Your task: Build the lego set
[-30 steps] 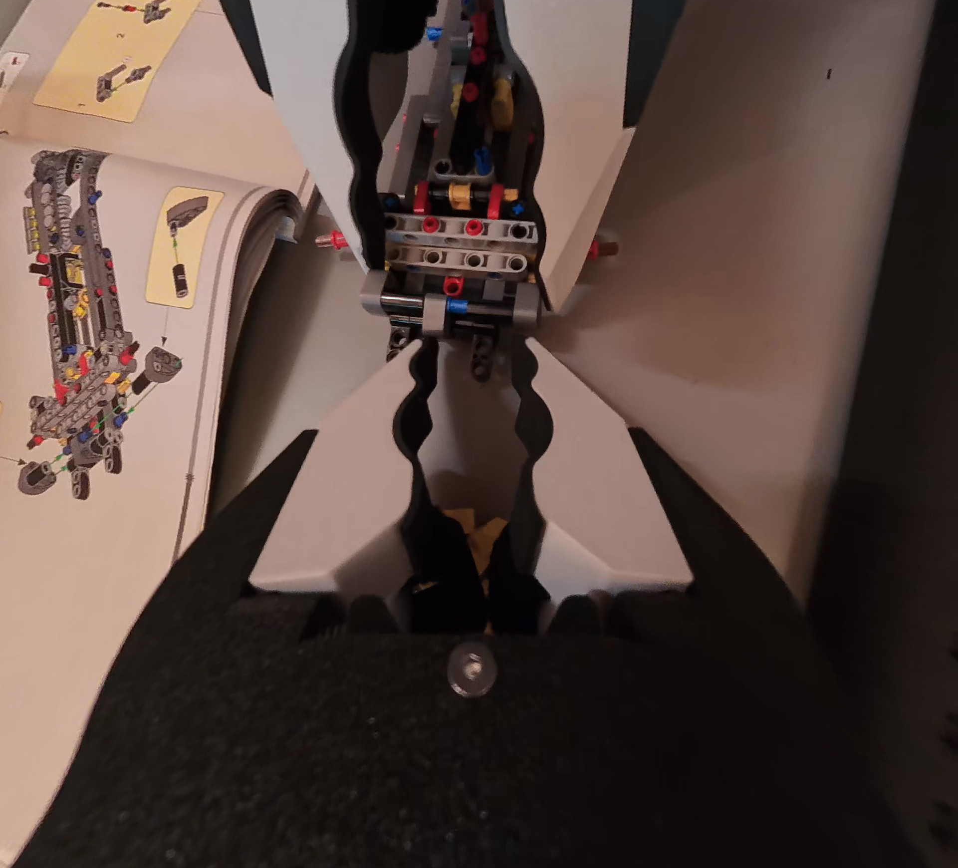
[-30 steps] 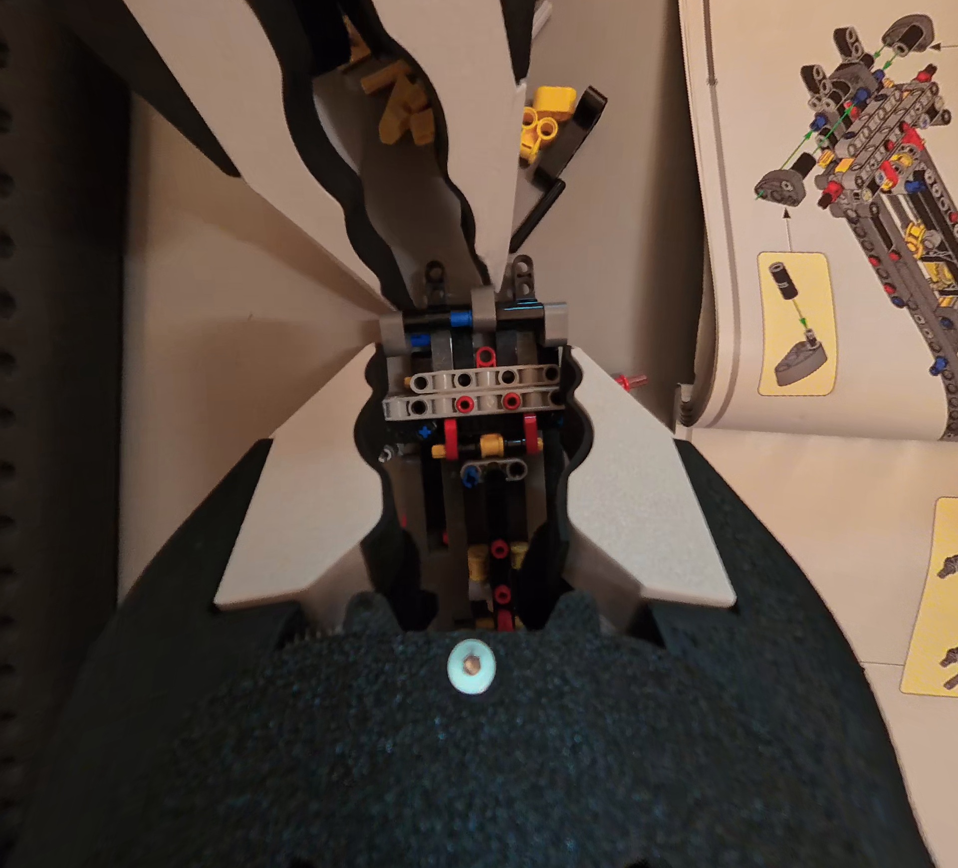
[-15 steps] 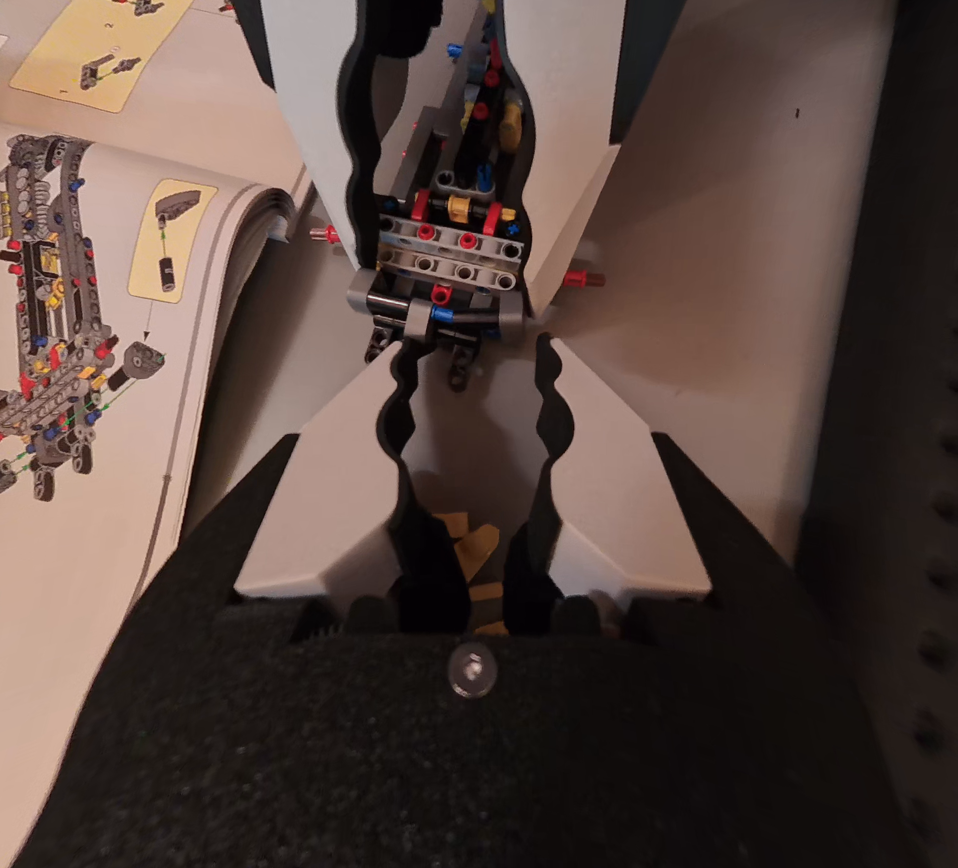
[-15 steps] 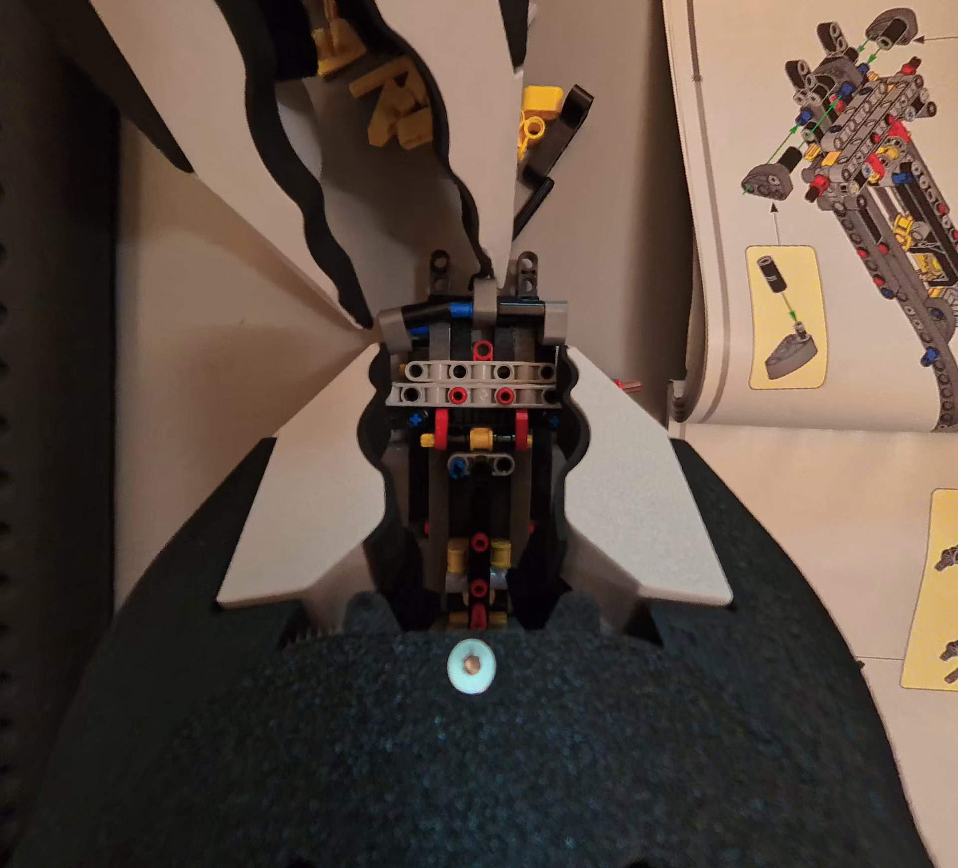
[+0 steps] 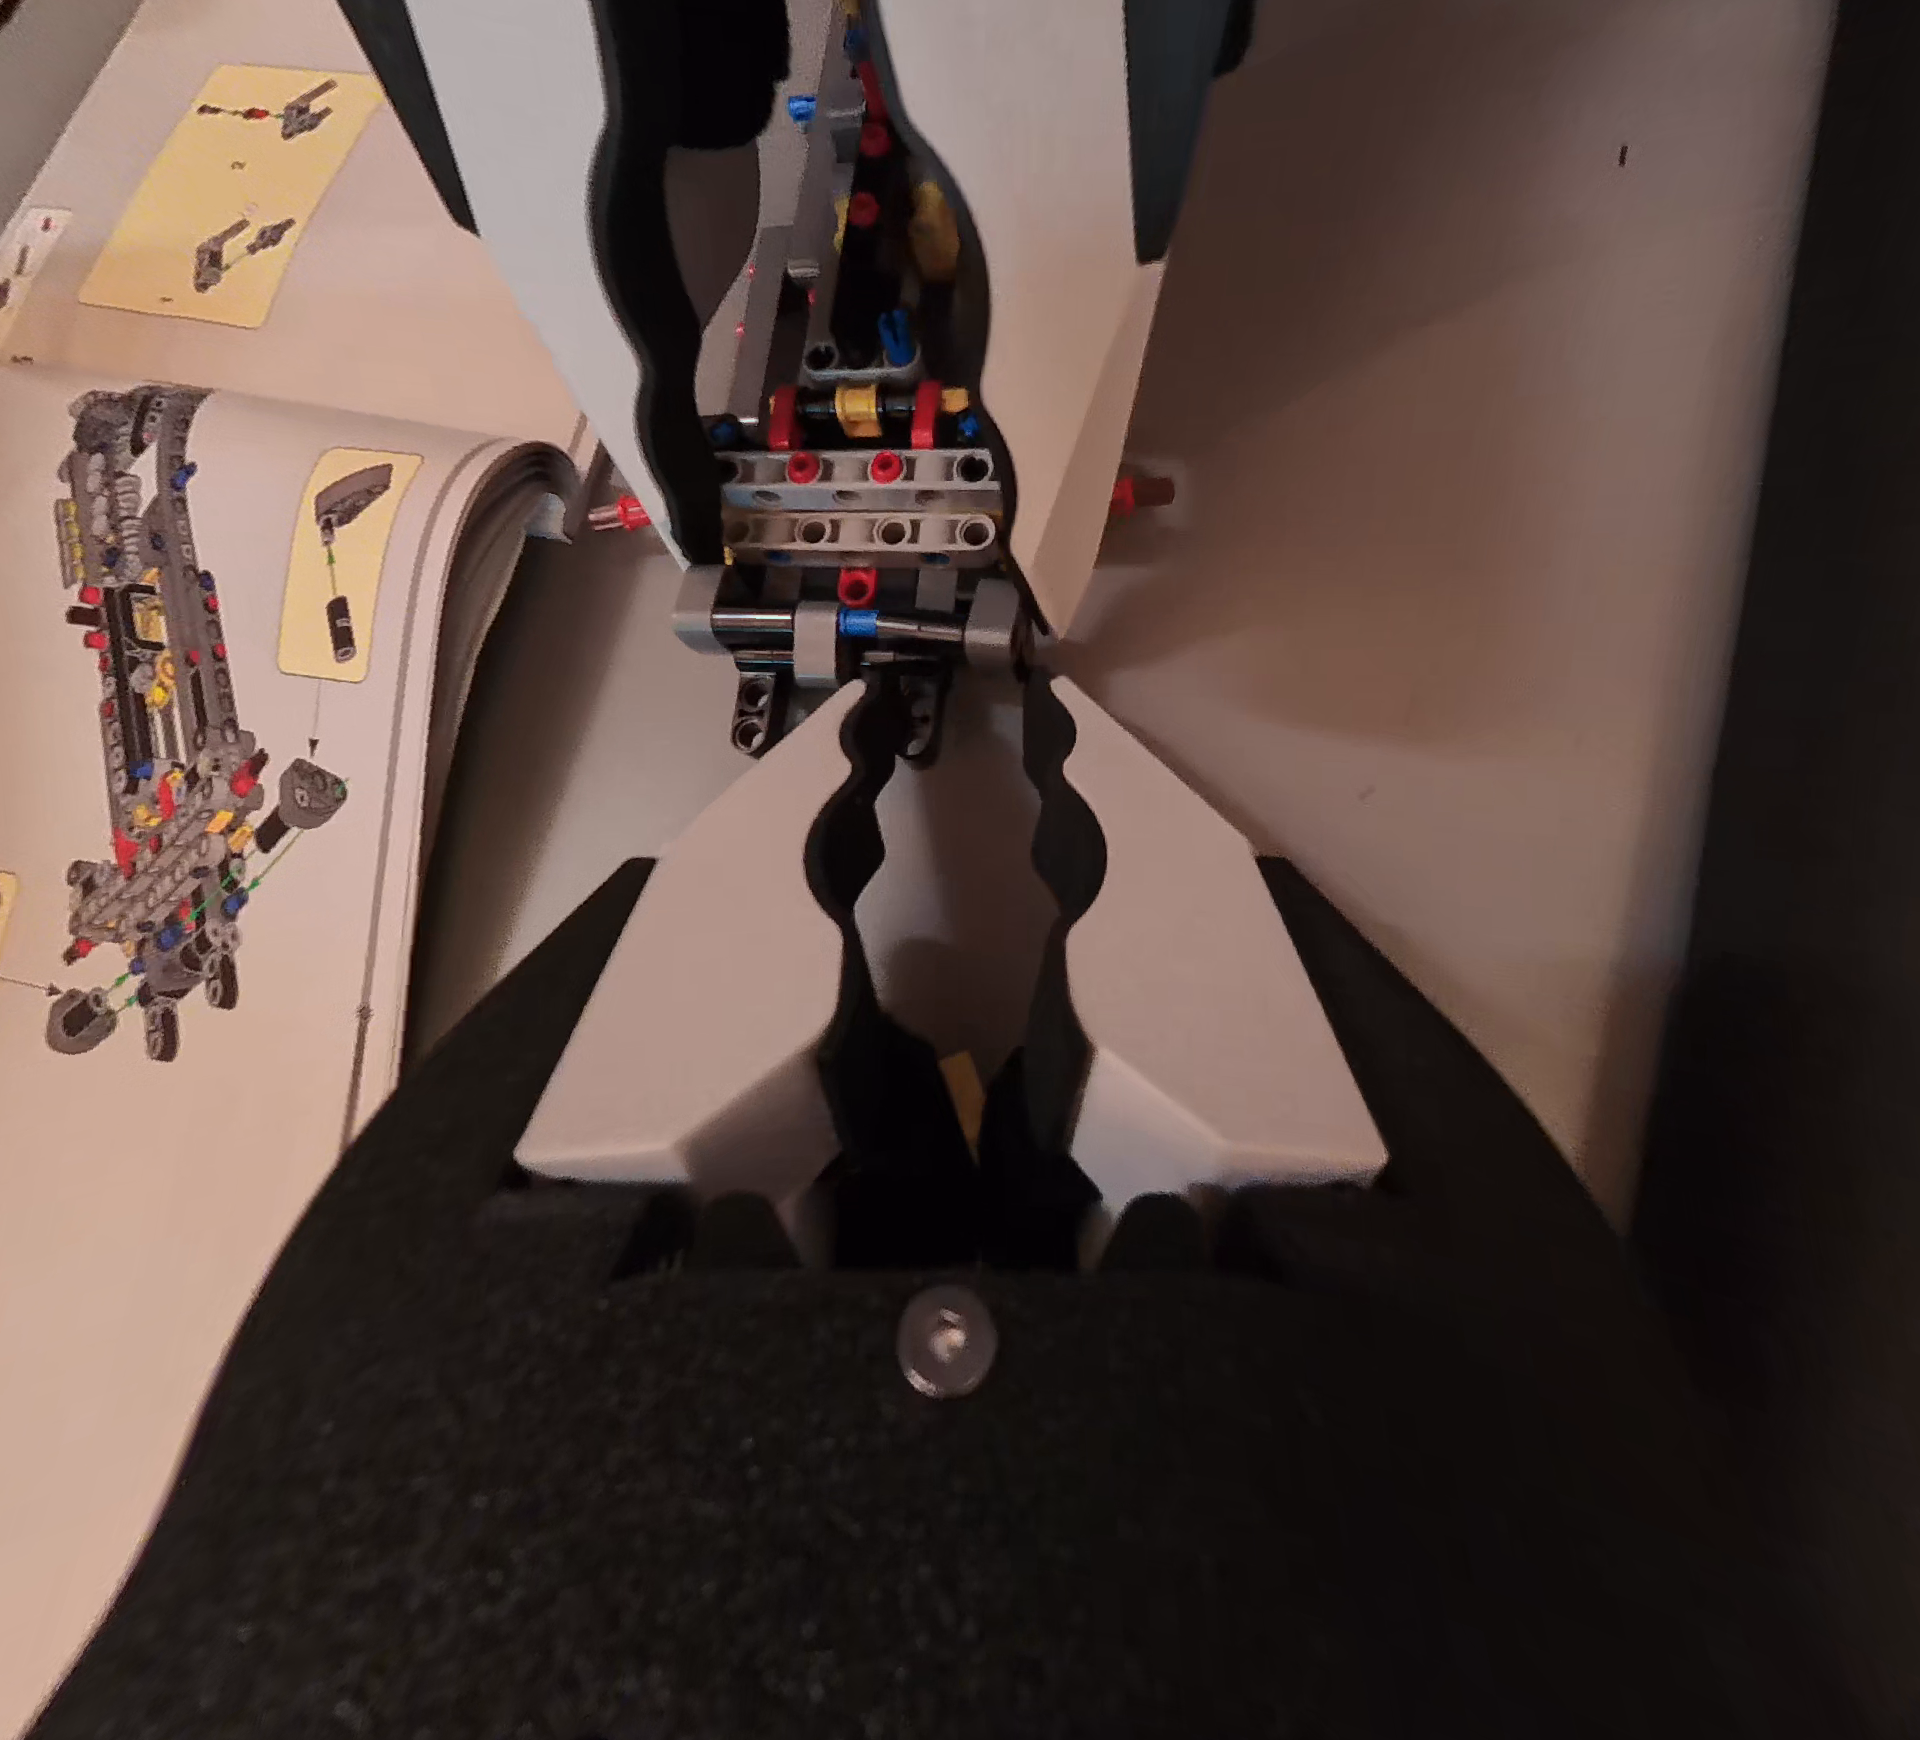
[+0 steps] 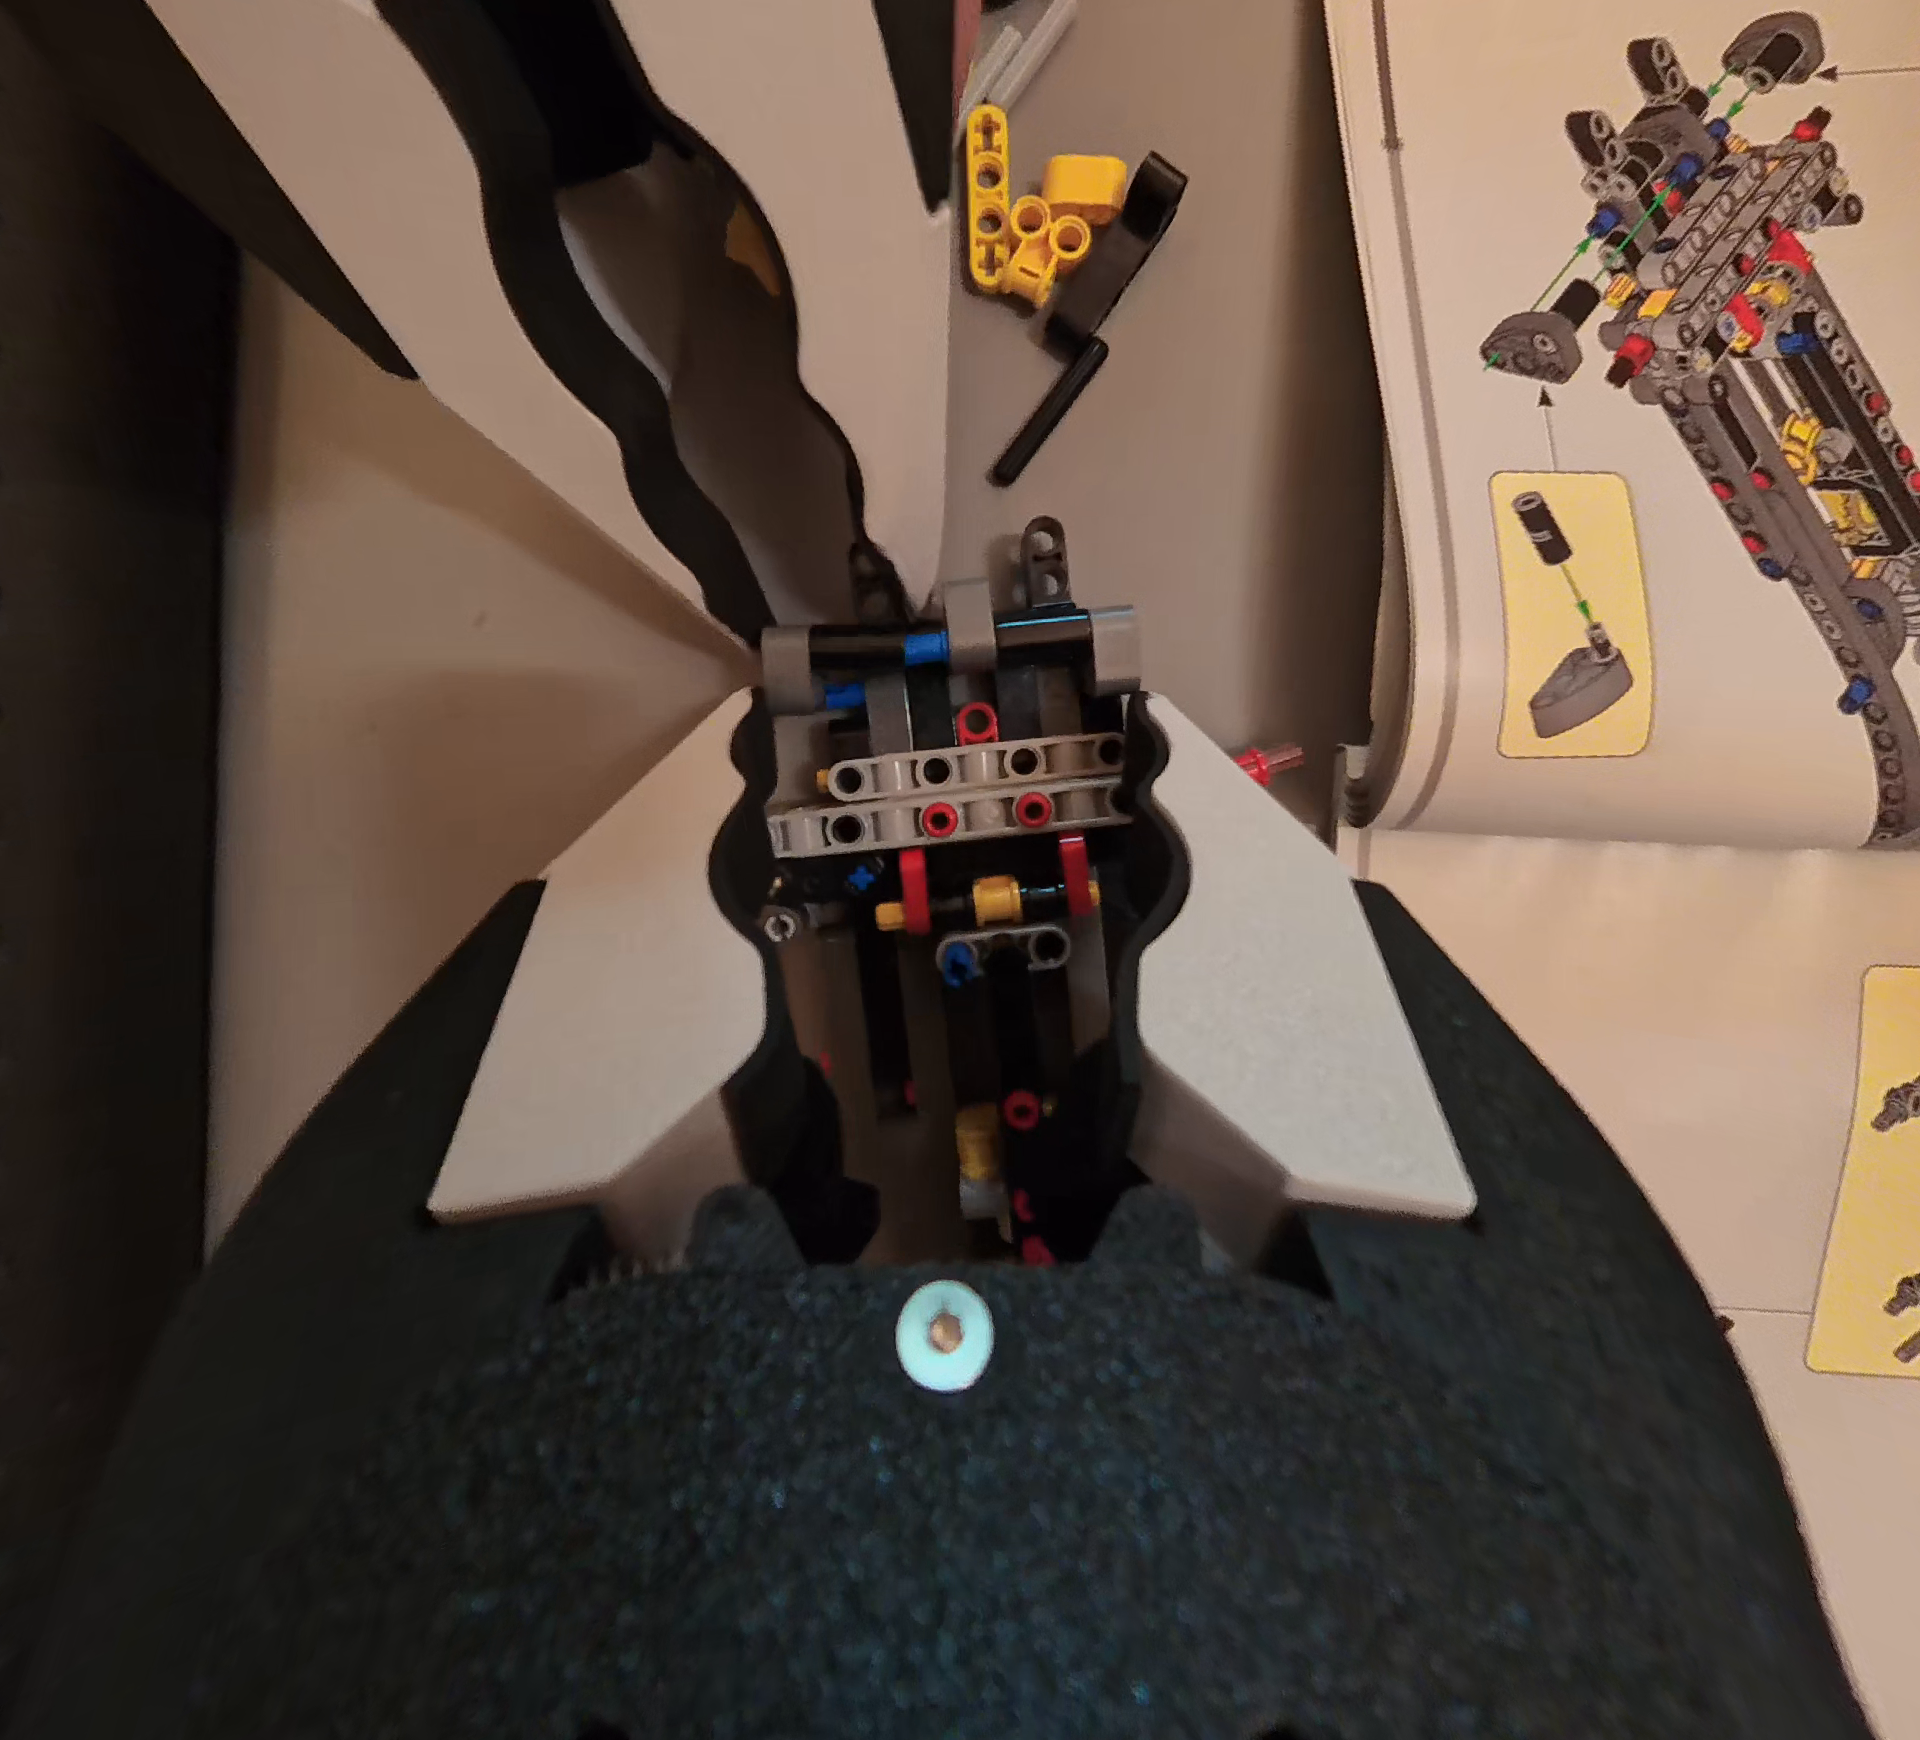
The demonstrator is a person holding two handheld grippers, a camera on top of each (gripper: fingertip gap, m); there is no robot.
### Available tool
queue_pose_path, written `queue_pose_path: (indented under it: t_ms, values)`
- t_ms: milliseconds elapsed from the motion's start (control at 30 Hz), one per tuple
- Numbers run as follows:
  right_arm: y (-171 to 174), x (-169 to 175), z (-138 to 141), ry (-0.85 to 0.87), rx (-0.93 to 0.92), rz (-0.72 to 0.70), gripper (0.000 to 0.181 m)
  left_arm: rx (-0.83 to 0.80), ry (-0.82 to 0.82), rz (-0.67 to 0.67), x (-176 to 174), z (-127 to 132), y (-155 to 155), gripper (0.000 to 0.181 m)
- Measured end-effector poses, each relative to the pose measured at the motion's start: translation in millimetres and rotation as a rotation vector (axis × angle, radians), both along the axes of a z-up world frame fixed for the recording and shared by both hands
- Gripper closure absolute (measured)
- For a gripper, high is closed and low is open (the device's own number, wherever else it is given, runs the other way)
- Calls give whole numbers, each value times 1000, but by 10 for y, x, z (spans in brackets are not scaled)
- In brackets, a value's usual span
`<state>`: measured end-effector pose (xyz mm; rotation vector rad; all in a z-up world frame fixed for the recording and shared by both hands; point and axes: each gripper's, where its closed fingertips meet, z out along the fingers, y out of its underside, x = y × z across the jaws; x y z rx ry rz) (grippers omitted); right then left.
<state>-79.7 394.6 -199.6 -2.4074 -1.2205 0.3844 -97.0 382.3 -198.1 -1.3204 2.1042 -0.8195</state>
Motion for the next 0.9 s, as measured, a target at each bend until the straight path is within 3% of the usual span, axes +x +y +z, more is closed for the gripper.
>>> queue_pose_path:
  t_ms: [133, 267, 433, 567, 900]
  values:
    - [12, -1, -4, -3, 9, 0, 117, 31, -3, 5, -60, 32, 63, 160]
    - [18, 0, -1, 1, 8, -6, 117, -81, -60, -7, -108, 240, -26, 158]
    - [19, -13, 1, 2, -2, -7, 117, 13, -3, -3, -75, 46, -77, 164]
    - [13, -39, 1, 3, -2, -3, 116, -25, -2, 2, -22, 48, -86, 174]
    - [-9, -46, 12, 13, 0, 23, 112, -31, -18, -37, -50, 20, -85, 175]
